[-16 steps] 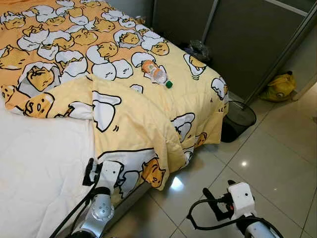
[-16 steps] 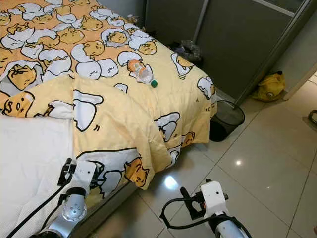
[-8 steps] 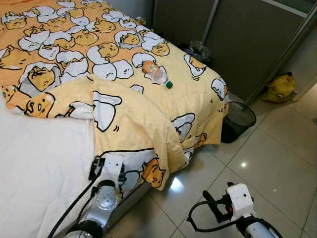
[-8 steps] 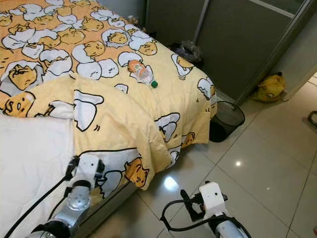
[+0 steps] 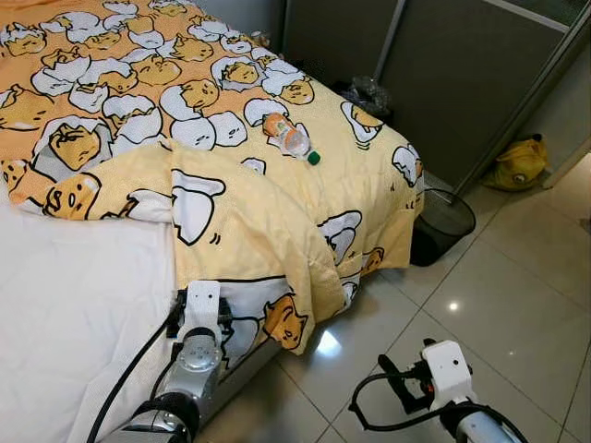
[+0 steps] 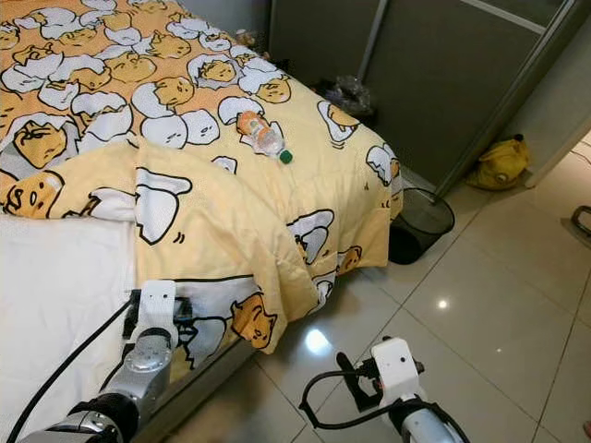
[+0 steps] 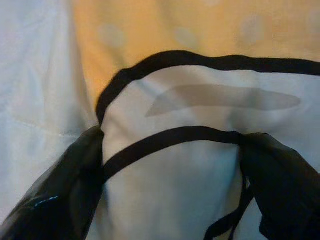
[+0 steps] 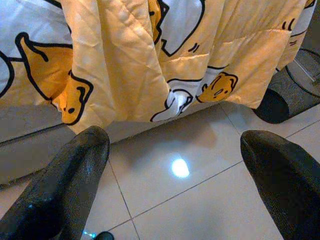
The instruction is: Clean up the room
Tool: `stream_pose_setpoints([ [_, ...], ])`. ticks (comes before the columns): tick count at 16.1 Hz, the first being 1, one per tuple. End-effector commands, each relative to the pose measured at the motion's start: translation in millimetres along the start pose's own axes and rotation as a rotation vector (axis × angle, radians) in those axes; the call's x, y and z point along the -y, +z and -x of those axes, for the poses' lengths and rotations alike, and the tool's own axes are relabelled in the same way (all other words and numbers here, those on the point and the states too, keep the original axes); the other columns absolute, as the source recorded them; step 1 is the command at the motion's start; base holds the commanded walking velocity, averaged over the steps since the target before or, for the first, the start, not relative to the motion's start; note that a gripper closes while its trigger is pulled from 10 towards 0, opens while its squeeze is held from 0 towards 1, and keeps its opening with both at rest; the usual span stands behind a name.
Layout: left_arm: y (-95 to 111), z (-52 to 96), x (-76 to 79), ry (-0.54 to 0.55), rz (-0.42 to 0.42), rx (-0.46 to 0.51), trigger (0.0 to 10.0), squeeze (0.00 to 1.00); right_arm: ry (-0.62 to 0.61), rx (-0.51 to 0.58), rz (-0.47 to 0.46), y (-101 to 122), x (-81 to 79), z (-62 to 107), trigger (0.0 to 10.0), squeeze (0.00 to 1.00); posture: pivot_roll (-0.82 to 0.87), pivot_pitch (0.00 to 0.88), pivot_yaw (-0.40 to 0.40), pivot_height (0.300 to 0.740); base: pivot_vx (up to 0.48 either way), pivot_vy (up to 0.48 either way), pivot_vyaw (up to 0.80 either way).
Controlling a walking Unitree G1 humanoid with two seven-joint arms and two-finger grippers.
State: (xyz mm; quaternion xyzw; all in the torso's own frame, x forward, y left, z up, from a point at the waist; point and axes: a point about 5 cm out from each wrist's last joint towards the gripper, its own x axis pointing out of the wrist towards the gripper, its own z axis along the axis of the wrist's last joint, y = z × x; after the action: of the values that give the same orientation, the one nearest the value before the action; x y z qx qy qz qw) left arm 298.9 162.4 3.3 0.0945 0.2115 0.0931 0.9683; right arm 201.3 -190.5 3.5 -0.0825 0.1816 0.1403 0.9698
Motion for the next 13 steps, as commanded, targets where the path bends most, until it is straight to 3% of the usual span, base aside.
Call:
stream_pose_setpoints([
  [1, -5.6, 2.5, 13.3, -0.082, -0.026, -0.058, 0.0, 0.00, -0.006, -0.008, 0.005, -1.0, 5.5, 1.6, 10.0, 0.00, 0.01, 0.130, -0.126, 0.740, 0.000, 0.000, 0.00],
  [4, -19.1, 6.9, 18.7, -0.138, -0.059, -0.142, 0.0, 0.00, 0.043, 0.027, -0.025, 6.8, -0.8, -3.3, 10.0, 0.00, 0.02, 0.137, -0.124, 0.740, 0.000, 0.000, 0.00],
  [7, -18.9, 6.3, 17.6, -0.153, -0.043, -0.145, 0.0, 0.00, 0.207, 0.036, -0.059, 15.1, -16.0, -8.6, 10.0, 0.00, 0.02, 0.141, -0.120, 0.740, 0.000, 0.000, 0.00],
  [10, -19.3, 7.1, 21.7, -0.199, -0.058, -0.154, 0.0, 0.00, 0.276, 0.013, -0.069, 13.8, -20.0, -8.6, 10.0, 0.00, 0.02, 0.147, -0.121, 0.740, 0.000, 0.000, 0.00],
  [13, -23.7, 8.7, 23.7, -0.209, -0.015, -0.197, 0.0, 0.00, 0.307, -0.007, -0.068, 12.7, -21.1, -7.5, 10.0, 0.00, 0.02, 0.147, -0.124, 0.740, 0.000, 0.000, 0.00],
])
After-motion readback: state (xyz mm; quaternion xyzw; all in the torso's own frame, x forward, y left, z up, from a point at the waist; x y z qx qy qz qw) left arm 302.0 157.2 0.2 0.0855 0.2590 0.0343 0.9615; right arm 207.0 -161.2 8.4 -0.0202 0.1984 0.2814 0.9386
